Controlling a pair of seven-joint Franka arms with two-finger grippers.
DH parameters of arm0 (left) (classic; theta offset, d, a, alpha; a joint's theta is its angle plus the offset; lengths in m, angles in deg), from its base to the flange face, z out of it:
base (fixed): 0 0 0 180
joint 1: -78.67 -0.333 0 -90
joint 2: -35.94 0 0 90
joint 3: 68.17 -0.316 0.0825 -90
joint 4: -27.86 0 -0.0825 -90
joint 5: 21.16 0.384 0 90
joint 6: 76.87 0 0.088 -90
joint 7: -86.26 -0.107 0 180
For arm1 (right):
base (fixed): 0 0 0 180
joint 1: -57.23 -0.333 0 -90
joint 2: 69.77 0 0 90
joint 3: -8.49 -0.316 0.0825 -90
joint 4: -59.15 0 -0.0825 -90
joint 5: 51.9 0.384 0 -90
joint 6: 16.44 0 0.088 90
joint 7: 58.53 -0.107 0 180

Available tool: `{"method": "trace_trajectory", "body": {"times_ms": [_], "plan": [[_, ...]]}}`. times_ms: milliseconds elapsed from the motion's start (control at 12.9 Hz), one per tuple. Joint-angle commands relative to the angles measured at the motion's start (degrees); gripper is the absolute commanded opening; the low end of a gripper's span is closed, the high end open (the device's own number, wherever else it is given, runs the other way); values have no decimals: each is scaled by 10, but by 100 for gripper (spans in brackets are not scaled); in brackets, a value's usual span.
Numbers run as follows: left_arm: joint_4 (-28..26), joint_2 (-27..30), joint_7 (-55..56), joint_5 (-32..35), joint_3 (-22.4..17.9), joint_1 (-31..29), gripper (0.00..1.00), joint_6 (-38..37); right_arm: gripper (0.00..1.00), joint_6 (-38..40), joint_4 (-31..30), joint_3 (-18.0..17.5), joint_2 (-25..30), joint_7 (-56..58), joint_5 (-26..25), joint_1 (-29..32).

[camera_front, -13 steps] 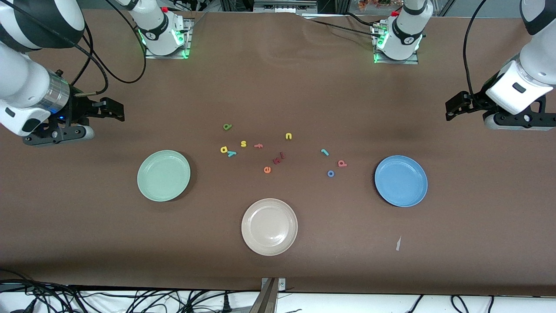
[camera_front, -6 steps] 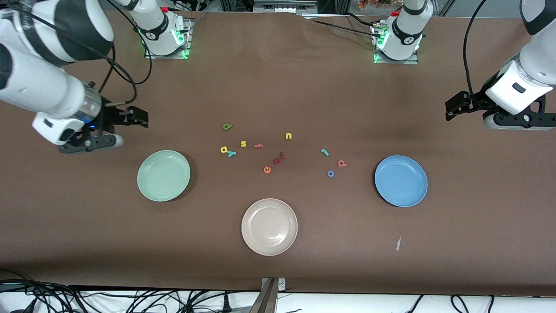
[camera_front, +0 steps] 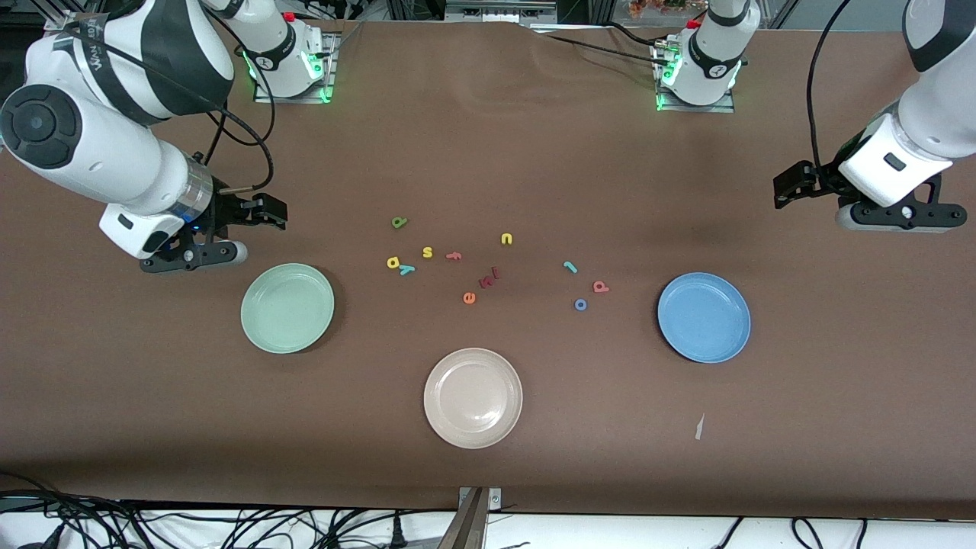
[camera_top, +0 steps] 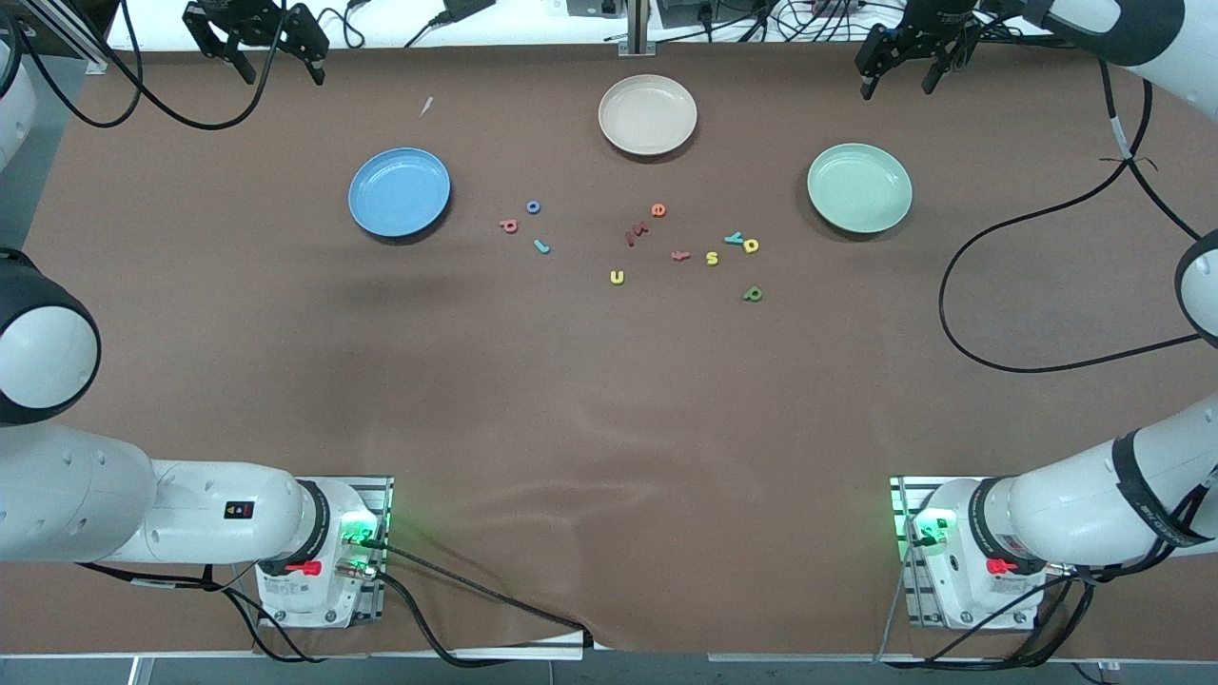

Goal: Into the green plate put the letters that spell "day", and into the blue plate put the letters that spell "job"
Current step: 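Reach the right gripper to green b while the left gripper reaches blue o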

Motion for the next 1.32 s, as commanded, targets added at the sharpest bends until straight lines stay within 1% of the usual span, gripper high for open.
{"method": "trace_trajectory", "body": {"times_ms": [0,155,387,464,619,697,774,929,1006,1161,1238], "plan": [[16,-17,-8,6,2,15,100,-14,100,1,-11,0,16,10,0,8],[16,-27,-10,4,2,22,100,-14,100,3,-10,0,21,9,-1,8],[18,-66,-10,1,2,54,100,-12,100,-13,-16,-7,10,-21,6,7],[26,-90,-10,1,2,59,100,-9,100,-39,-22,-23,2,-39,6,6],[73,-162,-12,-1,2,78,100,-9,100,-93,-51,-49,-5,-89,5,6],[89,-192,-11,1,2,101,100,-7,100,-127,-70,-64,-10,-110,3,6],[99,-223,-10,-2,2,111,100,7,100,-157,-88,-70,-13,-132,2,4],[106,-246,-11,-1,2,130,100,45,100,-193,-108,-94,-29,-179,-1,3],[106,-261,-10,-1,2,146,100,59,100,-215,-129,-109,-34,-197,-4,3],[107,-305,-6,1,2,159,100,131,100,-279,-188,-140,-34,-226,-18,3],[106,-325,-10,-1,2,161,100,179,100,-302,-211,-156,-36,-239,-38,3]]}}
